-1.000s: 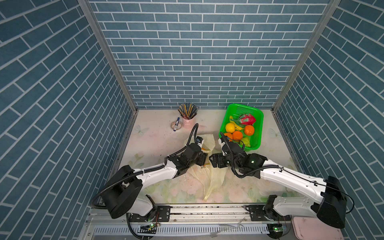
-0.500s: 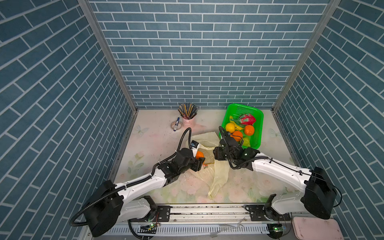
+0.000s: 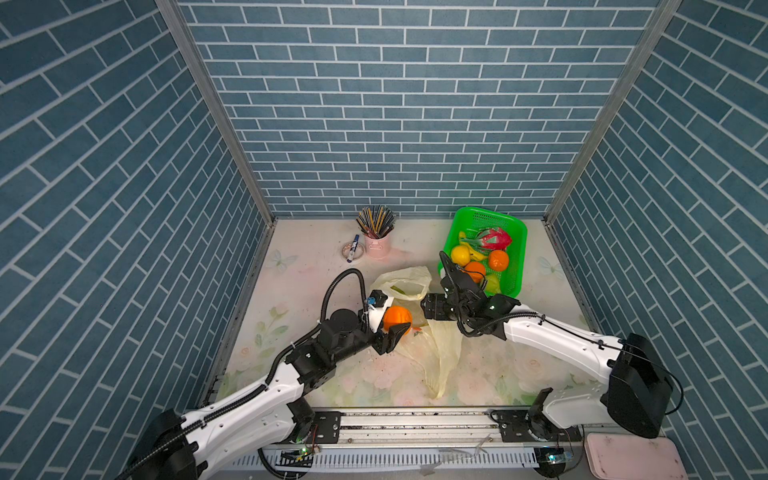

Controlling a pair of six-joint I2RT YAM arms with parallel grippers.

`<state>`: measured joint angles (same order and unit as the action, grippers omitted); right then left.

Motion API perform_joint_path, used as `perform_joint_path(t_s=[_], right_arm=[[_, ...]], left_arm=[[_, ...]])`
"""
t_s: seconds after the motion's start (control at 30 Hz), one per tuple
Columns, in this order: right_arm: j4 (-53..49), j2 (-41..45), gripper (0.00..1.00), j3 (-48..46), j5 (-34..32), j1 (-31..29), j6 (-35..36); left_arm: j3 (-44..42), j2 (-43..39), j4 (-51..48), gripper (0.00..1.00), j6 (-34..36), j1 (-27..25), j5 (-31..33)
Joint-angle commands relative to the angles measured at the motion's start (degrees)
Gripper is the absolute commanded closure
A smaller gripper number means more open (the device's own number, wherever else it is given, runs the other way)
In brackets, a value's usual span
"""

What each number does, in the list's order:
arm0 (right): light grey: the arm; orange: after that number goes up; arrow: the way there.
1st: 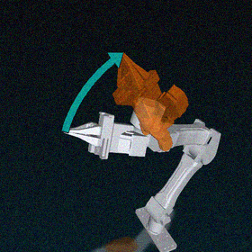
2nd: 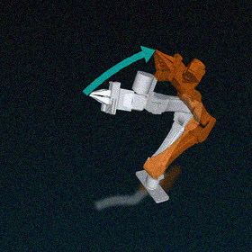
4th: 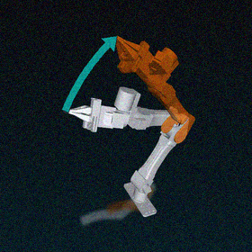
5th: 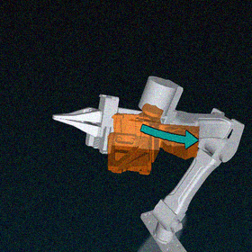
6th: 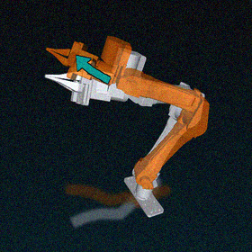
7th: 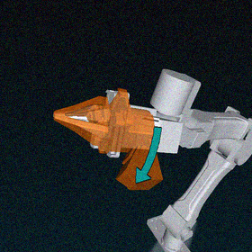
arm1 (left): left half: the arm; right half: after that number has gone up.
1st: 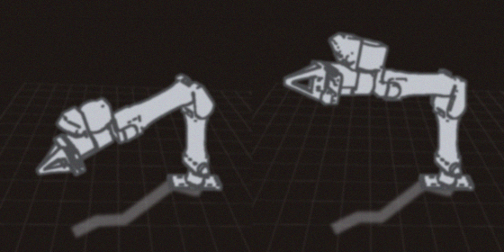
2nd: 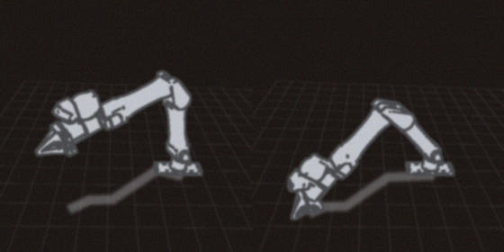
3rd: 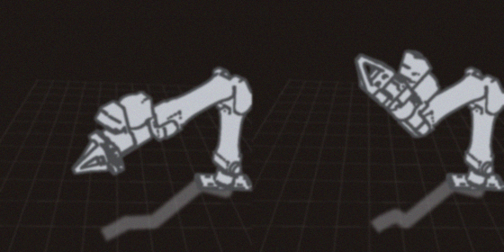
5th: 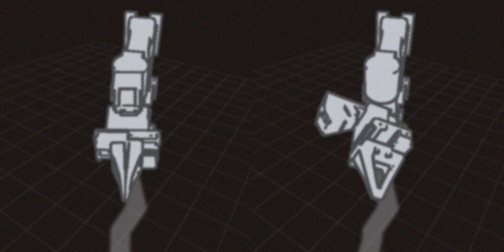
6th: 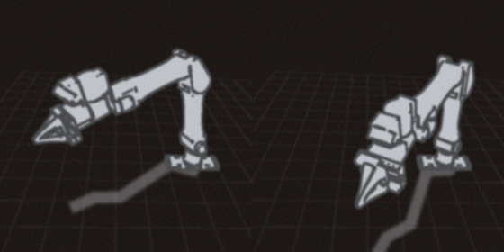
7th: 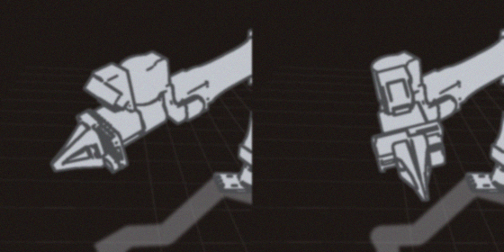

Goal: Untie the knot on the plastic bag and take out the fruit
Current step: 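Lift the tangerine with the left gripper toward the approaching right gripper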

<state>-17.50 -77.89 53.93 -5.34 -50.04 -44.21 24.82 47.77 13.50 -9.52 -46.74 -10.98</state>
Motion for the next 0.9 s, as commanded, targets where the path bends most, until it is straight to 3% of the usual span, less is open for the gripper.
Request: perform_joint_path(t_s=[0.0,0.5,0.87], right_arm=[[-1.71,4.93,0.15,-0.11,1.89,-0.61,-3.07],[-3.61,27.26,0.13,-1.12,5.06,-1.01,-4.75],[12.81,28.8,0.11,-2.96,21.94,-1.01,-7.29]], left_arm=[[0.14,-2.51,3.49,0.46,3.76,0.07,-1.51],[6.21,-1.91,8.25,0.46,11.99,-0.34,-6.27],[10.96,2.79,10.93,0.46,17.04,-2.0,-9.58]])
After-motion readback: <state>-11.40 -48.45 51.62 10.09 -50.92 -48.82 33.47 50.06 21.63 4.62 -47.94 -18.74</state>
